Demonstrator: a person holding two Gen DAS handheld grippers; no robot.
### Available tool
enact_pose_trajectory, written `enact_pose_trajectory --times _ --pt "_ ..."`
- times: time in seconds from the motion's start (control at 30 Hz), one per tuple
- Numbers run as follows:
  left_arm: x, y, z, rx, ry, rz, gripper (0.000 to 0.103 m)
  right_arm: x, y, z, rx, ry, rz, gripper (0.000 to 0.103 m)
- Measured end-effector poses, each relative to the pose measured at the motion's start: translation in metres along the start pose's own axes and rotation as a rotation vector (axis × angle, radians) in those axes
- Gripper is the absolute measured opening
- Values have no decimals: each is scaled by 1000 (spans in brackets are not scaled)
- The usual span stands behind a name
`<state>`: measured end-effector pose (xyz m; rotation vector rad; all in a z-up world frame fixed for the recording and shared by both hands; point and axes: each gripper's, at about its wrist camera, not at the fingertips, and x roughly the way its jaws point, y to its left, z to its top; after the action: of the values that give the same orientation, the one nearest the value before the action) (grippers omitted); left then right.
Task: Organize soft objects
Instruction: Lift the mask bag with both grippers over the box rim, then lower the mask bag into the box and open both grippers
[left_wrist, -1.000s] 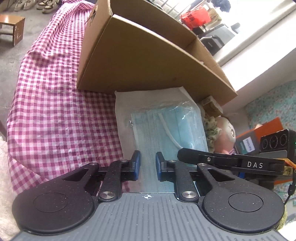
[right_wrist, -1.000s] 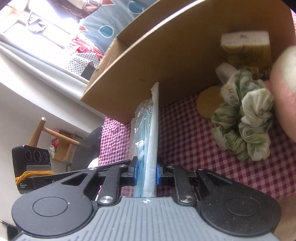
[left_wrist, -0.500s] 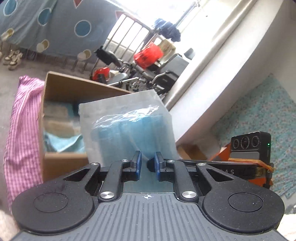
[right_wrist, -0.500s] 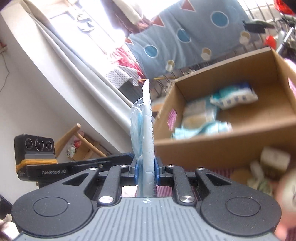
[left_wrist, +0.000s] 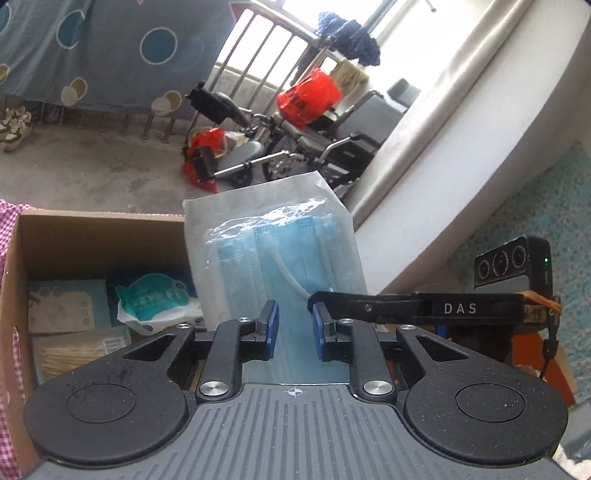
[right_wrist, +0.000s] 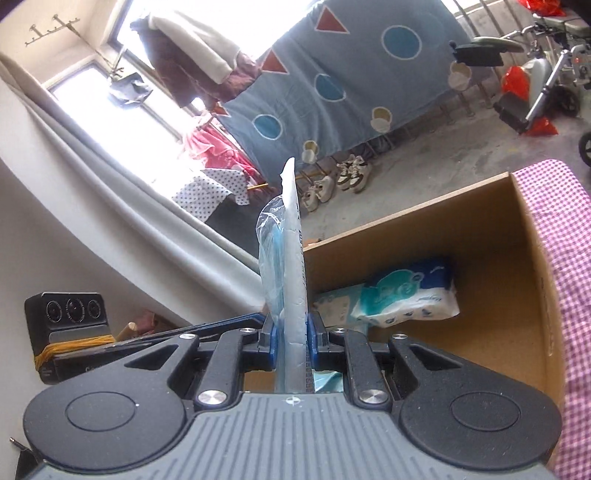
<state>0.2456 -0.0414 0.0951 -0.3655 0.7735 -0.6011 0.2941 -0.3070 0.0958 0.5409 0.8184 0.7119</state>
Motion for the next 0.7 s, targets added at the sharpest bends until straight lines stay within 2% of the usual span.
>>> enact_pose_trajectory --times 0.03,0.07,0.1,0.23,0.3,0.37,0.47,0.53,0.6,0.7 --pt "3 3 -1 -15 8 4 37 6 -10 6 3 12 -22 17" --pt "5 7 -3 -31 7 -1 51 12 -19 11 11 22 -43 17" --pt "4 10 -5 -38 1 -4 61 19 -30 17 18 38 -71 17" --pt "-16 16 -17 -10 -37 69 73 51 -57 29 4 107 -196 17" --pt "-31 21 -27 -2 -51 97 85 67 -66 33 -13 147 -252 17" --pt "-46 28 -37 -6 -64 110 93 80 -70 35 -51 176 -321 17" --pt "-68 40 -52 -24 -92 124 99 93 -69 33 -97 216 -394 19" --pt "-81 47 -62 -45 -107 133 100 99 -67 32 -111 237 -442 21" --pt "-93 55 -72 -73 -117 136 102 103 -64 31 -117 250 -494 34" --pt "-104 67 -85 -108 -122 141 102 108 -57 32 -185 251 -591 44"
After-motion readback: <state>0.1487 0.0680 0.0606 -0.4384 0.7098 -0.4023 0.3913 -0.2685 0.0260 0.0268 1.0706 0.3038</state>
